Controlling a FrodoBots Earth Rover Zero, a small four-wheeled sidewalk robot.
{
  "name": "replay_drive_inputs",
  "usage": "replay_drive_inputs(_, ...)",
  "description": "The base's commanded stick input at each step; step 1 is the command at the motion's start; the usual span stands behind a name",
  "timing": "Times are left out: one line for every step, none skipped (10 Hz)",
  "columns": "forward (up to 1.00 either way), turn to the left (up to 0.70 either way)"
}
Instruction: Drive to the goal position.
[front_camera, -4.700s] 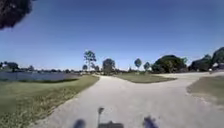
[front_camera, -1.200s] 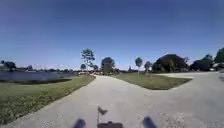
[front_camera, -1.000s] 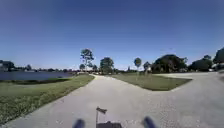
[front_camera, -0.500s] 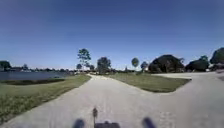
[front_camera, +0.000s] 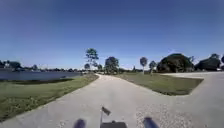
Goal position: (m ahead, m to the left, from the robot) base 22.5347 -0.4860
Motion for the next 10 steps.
replay_drive_inputs(0.70, 0.00)
replay_drive_inputs(0.70, 0.00)
replay_drive_inputs(0.70, 0.00)
replay_drive_inputs(0.70, 0.00)
replay_drive_inputs(0.70, 0.00)
replay_drive_inputs(0.70, 0.00)
replay_drive_inputs(0.70, 0.00)
replay_drive_inputs(0.70, 0.00)
replay_drive_inputs(0.70, 0.00)
replay_drive_inputs(0.70, 0.00)
